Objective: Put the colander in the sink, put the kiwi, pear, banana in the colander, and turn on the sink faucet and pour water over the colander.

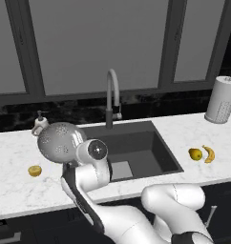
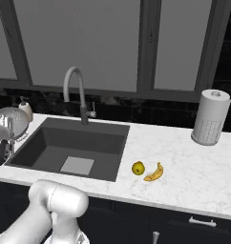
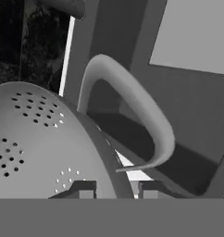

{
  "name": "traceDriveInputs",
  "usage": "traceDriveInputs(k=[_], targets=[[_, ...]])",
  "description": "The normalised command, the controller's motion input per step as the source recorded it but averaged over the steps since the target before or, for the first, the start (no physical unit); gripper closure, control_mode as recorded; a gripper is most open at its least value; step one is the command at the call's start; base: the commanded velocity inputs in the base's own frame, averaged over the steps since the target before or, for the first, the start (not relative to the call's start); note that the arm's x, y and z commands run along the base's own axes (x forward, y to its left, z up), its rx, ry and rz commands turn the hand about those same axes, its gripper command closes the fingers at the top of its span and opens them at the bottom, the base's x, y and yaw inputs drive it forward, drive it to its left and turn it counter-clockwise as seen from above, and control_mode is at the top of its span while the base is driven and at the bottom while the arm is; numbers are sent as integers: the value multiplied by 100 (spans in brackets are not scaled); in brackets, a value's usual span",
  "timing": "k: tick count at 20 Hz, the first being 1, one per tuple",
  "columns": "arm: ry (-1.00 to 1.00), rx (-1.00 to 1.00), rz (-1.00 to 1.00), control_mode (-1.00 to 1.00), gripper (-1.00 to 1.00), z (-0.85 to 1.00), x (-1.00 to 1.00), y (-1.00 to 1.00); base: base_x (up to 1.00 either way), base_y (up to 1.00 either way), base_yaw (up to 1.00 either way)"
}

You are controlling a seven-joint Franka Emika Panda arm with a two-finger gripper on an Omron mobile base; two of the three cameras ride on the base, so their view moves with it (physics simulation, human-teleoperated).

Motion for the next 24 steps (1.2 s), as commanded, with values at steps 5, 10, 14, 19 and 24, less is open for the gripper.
traceDriveInputs(k=[5, 10, 14, 19, 24], targets=[[14, 1, -14, -100, 100, 58, -9, -89, 0, 0, 0], [31, 0, -6, -100, 100, 33, -6, -79, 0, 0, 0], [20, 0, 0, -100, 100, 13, -23, -70, 0, 0, 0], [2, 0, 0, -100, 100, 0, -47, -60, 0, 0, 0], [0, 0, 3, -100, 100, 0, -13, -59, 0, 0, 0]])
